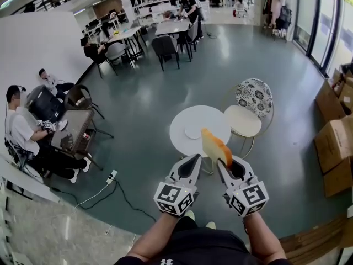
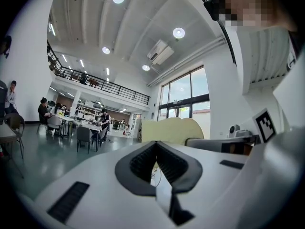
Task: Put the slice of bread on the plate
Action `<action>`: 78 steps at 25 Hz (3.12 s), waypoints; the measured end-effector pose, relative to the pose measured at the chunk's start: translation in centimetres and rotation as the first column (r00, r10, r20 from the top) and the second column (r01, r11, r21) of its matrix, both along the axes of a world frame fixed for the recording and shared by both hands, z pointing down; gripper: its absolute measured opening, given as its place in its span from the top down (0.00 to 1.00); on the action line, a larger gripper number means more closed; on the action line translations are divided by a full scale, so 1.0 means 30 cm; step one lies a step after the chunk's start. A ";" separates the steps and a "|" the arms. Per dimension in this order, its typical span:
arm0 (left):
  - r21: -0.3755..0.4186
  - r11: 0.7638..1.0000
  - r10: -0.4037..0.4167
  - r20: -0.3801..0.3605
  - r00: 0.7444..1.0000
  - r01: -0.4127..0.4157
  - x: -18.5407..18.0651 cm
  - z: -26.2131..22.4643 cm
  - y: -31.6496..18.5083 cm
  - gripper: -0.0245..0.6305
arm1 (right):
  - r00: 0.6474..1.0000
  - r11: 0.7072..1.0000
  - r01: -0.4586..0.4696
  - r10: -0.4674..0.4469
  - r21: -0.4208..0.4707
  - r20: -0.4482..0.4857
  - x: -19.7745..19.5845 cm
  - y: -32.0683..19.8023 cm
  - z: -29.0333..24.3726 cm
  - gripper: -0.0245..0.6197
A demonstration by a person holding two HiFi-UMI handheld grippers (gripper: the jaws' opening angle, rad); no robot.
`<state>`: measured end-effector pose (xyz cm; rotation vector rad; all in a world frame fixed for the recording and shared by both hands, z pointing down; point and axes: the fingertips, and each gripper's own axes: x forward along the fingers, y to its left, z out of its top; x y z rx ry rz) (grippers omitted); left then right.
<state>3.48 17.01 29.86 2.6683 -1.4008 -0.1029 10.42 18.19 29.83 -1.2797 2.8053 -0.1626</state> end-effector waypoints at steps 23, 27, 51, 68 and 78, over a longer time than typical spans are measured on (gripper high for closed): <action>-0.011 0.998 0.057 -0.025 0.998 -0.057 -0.268 0.066 -0.648 0.95 | 0.998 0.997 -0.061 0.060 -0.056 -0.022 -0.283 -0.609 0.071 0.81; -0.002 0.997 0.077 -0.019 0.997 -0.077 -0.329 0.073 -0.781 0.95 | 0.997 0.995 -0.082 0.081 -0.058 -0.019 -0.344 -0.736 0.080 0.81; -0.003 0.999 0.044 -0.045 0.998 -0.044 -0.391 0.243 -1.284 0.95 | 0.998 0.987 -0.054 0.052 -0.150 -0.018 -0.399 -1.214 0.319 0.81; -0.047 0.998 0.038 -0.051 0.998 -0.041 -0.346 0.667 -1.552 0.95 | 0.995 0.937 -0.019 -0.015 -0.349 -0.095 -0.389 -1.466 0.902 0.81; -0.109 0.993 0.036 -0.033 0.999 -0.040 -0.355 0.848 -1.595 0.95 | 0.999 0.862 0.054 -0.049 -0.504 0.022 -0.409 -1.500 1.145 0.81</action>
